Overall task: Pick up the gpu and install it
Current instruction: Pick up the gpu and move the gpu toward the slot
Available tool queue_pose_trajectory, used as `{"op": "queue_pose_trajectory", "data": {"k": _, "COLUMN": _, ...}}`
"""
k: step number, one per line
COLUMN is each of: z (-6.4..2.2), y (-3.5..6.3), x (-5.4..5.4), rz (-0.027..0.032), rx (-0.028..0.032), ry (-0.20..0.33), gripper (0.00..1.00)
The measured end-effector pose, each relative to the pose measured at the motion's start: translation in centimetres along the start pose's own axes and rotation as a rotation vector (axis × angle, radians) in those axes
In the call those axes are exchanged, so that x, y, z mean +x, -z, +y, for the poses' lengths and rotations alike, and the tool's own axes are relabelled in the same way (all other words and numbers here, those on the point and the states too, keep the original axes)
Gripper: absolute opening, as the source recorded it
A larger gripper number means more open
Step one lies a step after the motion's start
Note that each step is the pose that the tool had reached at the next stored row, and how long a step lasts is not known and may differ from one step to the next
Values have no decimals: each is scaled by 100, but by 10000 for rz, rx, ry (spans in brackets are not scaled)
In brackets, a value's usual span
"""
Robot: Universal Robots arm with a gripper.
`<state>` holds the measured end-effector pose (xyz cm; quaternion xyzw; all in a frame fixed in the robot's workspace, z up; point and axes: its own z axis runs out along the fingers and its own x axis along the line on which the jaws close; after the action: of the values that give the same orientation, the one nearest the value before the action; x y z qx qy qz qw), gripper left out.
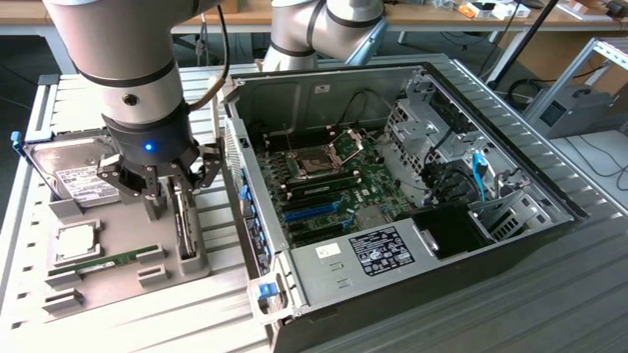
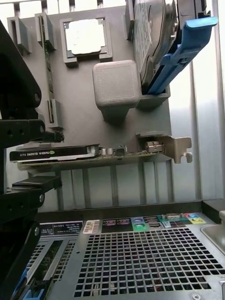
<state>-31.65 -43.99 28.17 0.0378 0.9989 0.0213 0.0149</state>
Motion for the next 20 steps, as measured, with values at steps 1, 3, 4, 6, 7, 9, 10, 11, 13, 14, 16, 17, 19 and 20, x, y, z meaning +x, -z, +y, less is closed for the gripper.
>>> {"op": "queue_pose_trajectory", "data": {"k": 1, "z": 0, "y": 0, "x": 0, "rz": 1, "rx": 2, "ry": 0, "gripper": 42}}
{"op": "queue_pose_trajectory", "data": {"k": 3, "z": 0, "y": 0, "x": 0, "rz": 3, "rx": 4, "ry": 0, "gripper": 42}}
{"op": "queue_pose_trajectory", "data": {"k": 4, "z": 0, "y": -7, "x": 0, "rz": -1, "rx": 2, "ry": -1, "gripper": 42}}
{"op": "queue_pose_trajectory", "data": {"k": 6, "z": -2, "y": -41, "x": 1, "rz": 0, "rx": 2, "ry": 0, "gripper": 42}}
{"op": "queue_pose_trajectory", "data": {"k": 7, "z": -3, "y": -76, "x": 2, "rz": 0, "rx": 2, "ry": 0, "gripper": 42}}
{"op": "queue_pose_trajectory", "data": {"k": 9, "z": -5, "y": -114, "x": 3, "rz": 0, "rx": 2, "ry": 0, "gripper": 42}}
{"op": "queue_pose_trajectory", "data": {"k": 10, "z": -6, "y": -142, "x": 4, "rz": 0, "rx": 2, "ry": 0, "gripper": 42}}
{"op": "queue_pose_trajectory", "data": {"k": 11, "z": -7, "y": -161, "x": 4, "rz": 1, "rx": 3, "ry": 1, "gripper": 42}}
{"op": "queue_pose_trajectory", "data": {"k": 13, "z": -9, "y": -199, "x": 6, "rz": 1, "rx": 3, "ry": 0, "gripper": 42}}
{"op": "queue_pose_trajectory", "data": {"k": 14, "z": -10, "y": -216, "x": 6, "rz": 1, "rx": 3, "ry": 0, "gripper": 42}}
{"op": "queue_pose_trajectory", "data": {"k": 16, "z": -11, "y": -252, "x": 7, "rz": 0, "rx": 2, "ry": 0, "gripper": 42}}
{"op": "queue_pose_trajectory", "data": {"k": 17, "z": -12, "y": -271, "x": 8, "rz": 0, "rx": 2, "ry": 0, "gripper": 42}}
{"op": "queue_pose_trajectory", "data": {"k": 19, "z": -14, "y": -309, "x": 9, "rz": 1, "rx": 2, "ry": 0, "gripper": 42}}
{"op": "queue_pose_trajectory", "data": {"k": 20, "z": -14, "y": -320, "x": 9, "rz": 1, "rx": 3, "ry": 0, "gripper": 42}}
